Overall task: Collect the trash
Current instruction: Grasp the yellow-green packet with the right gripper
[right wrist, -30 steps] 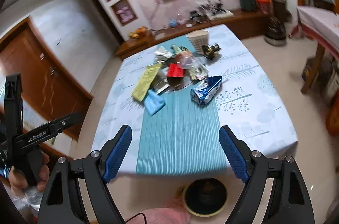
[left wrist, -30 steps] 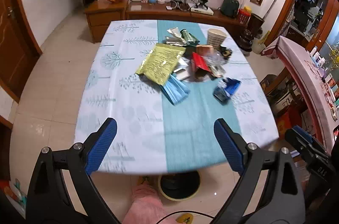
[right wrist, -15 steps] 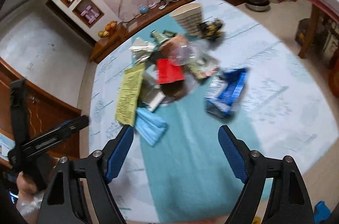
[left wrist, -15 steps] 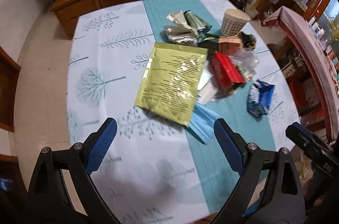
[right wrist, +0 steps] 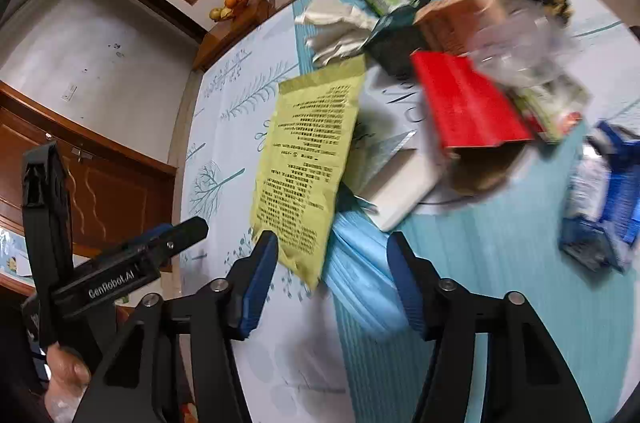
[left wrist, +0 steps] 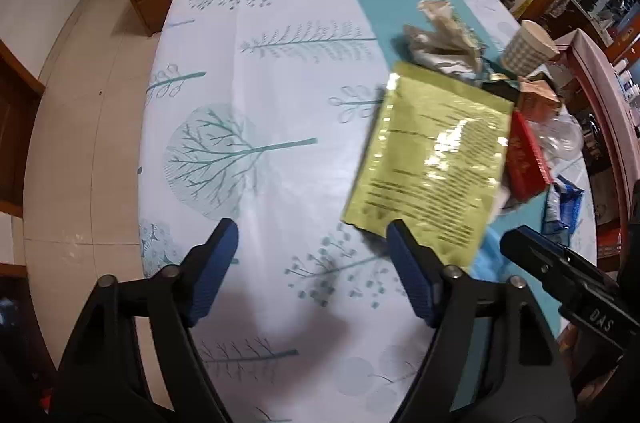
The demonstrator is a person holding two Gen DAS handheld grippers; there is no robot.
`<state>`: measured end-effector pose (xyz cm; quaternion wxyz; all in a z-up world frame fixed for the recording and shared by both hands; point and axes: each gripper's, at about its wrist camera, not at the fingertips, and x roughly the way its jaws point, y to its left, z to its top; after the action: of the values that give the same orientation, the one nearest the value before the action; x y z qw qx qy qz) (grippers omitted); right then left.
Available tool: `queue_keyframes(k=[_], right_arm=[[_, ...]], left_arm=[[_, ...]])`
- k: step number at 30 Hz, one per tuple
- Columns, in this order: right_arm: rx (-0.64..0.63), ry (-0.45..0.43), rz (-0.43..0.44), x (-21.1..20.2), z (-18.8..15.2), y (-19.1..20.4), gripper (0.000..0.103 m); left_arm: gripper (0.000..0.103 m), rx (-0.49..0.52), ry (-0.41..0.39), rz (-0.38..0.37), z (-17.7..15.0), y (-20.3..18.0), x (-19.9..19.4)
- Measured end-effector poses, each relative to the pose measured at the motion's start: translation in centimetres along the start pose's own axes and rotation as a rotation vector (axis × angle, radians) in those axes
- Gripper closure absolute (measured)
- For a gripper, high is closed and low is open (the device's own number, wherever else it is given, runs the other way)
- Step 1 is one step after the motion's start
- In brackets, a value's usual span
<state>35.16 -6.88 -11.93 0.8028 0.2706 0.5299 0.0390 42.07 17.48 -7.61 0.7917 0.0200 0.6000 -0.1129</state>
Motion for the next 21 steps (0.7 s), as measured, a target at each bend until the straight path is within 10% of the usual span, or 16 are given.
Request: queue_keyframes(k=[17, 21], right_arm=[[-0.051, 0.014, 0.076, 6.7, 2.7, 2.7, 0.064], [-0.074, 0.012, 0.102, 7.2, 3.0, 3.8, 0.084]], left_arm=[[0.047, 0.039, 0.047, 0.054, 1.6, 0.5, 5.8], [0.047, 0.055, 0.048, 0.036, 1.6, 0.2, 5.9]])
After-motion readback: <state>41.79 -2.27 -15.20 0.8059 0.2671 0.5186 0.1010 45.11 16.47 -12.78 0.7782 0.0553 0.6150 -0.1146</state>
